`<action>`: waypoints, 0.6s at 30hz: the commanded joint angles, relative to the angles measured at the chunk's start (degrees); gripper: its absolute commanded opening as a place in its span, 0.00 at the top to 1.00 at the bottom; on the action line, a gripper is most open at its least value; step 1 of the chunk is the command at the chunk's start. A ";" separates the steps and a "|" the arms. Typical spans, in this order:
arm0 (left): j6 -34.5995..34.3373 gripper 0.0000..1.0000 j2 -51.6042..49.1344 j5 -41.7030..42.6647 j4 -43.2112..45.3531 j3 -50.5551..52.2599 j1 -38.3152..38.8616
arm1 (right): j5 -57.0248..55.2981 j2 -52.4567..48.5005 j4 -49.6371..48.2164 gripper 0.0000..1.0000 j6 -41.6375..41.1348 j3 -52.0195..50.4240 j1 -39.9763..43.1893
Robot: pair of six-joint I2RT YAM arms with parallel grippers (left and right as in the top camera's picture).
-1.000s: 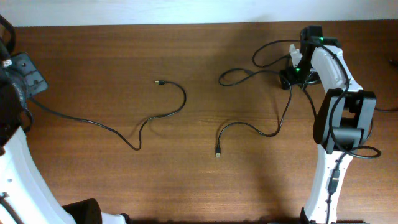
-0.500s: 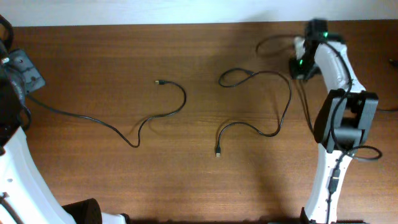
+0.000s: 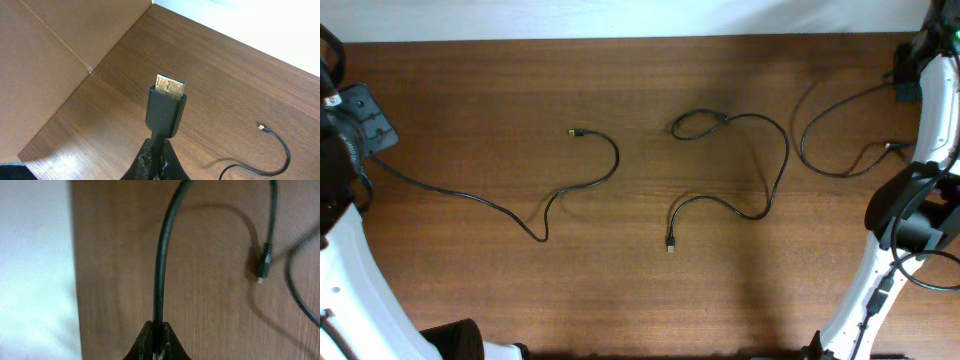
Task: Untangle cables
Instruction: 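Grasp the far-right cable with the right gripper and drag it rightward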
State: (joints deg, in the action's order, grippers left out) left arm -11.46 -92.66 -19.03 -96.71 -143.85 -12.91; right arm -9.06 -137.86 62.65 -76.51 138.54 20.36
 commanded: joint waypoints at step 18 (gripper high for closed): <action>0.85 1.00 0.44 1.49 0.00 -0.20 0.17 | -2.01 -2.01 -10.71 0.00 -4.66 -19.74 7.41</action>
State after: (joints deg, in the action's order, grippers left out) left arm -11.46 -92.66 -18.17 -96.71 -143.85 -12.91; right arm -13.89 -139.94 55.02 -88.05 118.67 27.49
